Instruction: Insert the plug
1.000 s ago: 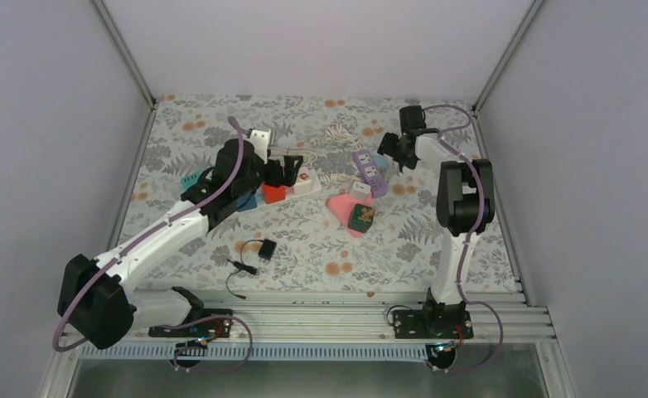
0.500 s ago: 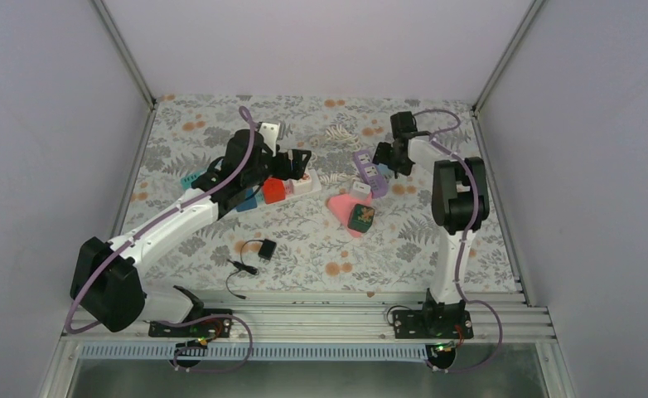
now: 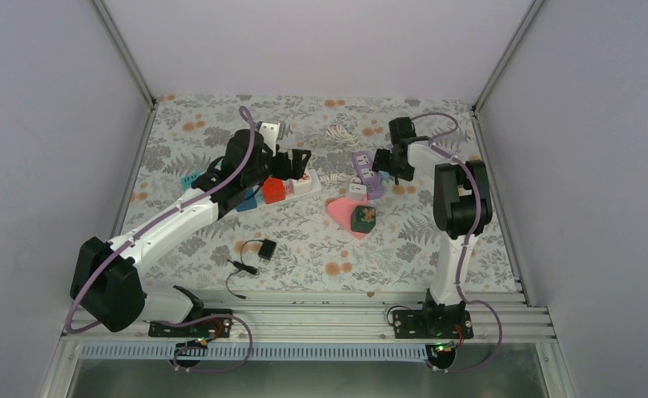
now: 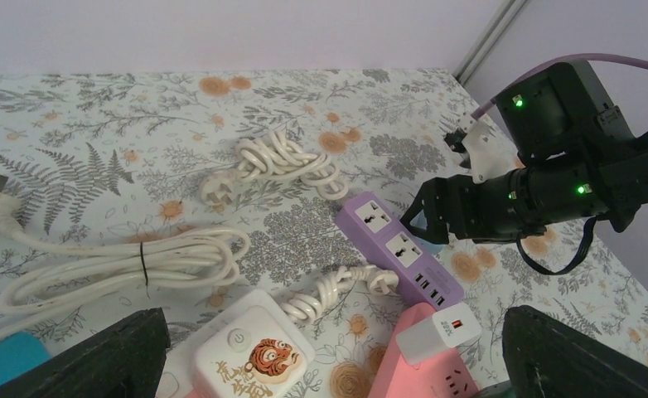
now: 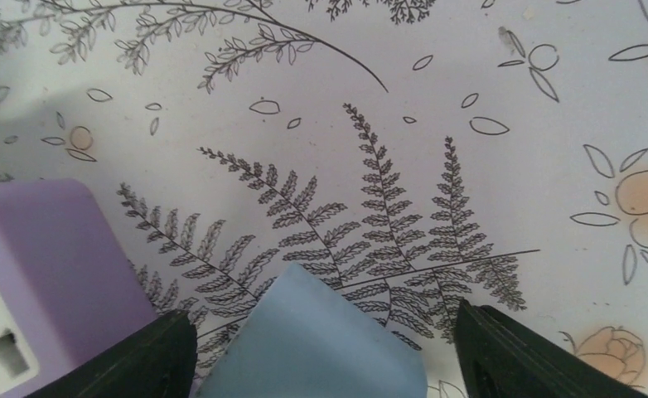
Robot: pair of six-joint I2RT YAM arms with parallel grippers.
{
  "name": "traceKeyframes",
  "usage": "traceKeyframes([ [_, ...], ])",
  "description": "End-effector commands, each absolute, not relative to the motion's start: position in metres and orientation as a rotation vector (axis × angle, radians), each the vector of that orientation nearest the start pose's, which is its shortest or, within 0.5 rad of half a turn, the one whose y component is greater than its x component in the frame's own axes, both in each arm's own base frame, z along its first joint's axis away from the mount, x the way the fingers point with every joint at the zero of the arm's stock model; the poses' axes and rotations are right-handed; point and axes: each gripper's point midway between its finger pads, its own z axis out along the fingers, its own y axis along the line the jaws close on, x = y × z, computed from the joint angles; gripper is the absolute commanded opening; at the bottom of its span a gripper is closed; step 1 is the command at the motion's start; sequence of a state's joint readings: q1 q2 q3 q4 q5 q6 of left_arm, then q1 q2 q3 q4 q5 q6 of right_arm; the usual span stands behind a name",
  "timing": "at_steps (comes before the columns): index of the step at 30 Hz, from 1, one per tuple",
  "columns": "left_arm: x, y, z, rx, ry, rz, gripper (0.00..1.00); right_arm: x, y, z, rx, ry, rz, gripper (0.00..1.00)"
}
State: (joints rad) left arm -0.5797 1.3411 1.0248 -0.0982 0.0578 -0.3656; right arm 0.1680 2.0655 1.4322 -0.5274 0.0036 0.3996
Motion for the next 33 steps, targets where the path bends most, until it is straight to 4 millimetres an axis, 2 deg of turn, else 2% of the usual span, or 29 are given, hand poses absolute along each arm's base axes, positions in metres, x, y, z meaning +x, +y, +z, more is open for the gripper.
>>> traceKeyframes([
  [1, 0.363, -0.245, 0.266, 0.256, 1.99, -0.643, 1.0, 0.458, 0.079, 0.018, 0.279, 2.749, 0.05, 0.78],
  [7, 0.365, -0.246, 0.264, 0.252, 1.996, -0.647, 1.0, 0.464, 0.085, 0.027, 0.287, 2.72, 0.1, 0.55],
  [12, 0.366, -0.247, 0.26, 0.251, 2.004, -0.651, 1.0, 0.47, 0.085, 0.051, 0.332, 2.628, 0.14, 0.53],
  [16, 0.365, -0.249, 0.257, 0.234, 1.995, -0.671, 1.0, 0.473, 0.097, 0.092, 0.353, 2.516, 0.286, 0.54],
  [20, 0.365, -0.254, 0.26, 0.228, 1.953, -0.694, 1.0, 0.465, 0.127, 0.138, 0.358, 2.416, 0.579, 0.56],
  [22, 0.363, -0.26, 0.264, 0.229, 1.919, -0.709, 1.0, 0.457, 0.144, 0.167, 0.335, 2.357, 0.733, 0.56],
  [23, 0.362, -0.265, 0.267, 0.235, 1.898, -0.721, 1.0, 0.454, 0.15, 0.175, 0.335, 2.341, 0.788, 0.57],
  [24, 0.361, -0.27, 0.269, 0.239, 1.879, -0.729, 1.0, 0.45, 0.157, 0.196, 0.312, 2.293, 0.851, 0.57],
  [27, 0.358, -0.288, 0.281, 0.253, 1.808, -0.747, 1.0, 0.435, 0.175, 0.231, 0.282, 2.216, 1.014, 0.59],
  [30, 0.36, -0.304, 0.291, 0.243, 1.739, -0.753, 1.0, 0.415, 0.193, 0.261, 0.256, 2.148, 1.186, 0.61],
  [33, 0.362, -0.318, 0.302, 0.23, 1.66, -0.785, 1.0, 0.397, 0.202, 0.281, 0.28, 2.104, 1.319, 0.63],
])
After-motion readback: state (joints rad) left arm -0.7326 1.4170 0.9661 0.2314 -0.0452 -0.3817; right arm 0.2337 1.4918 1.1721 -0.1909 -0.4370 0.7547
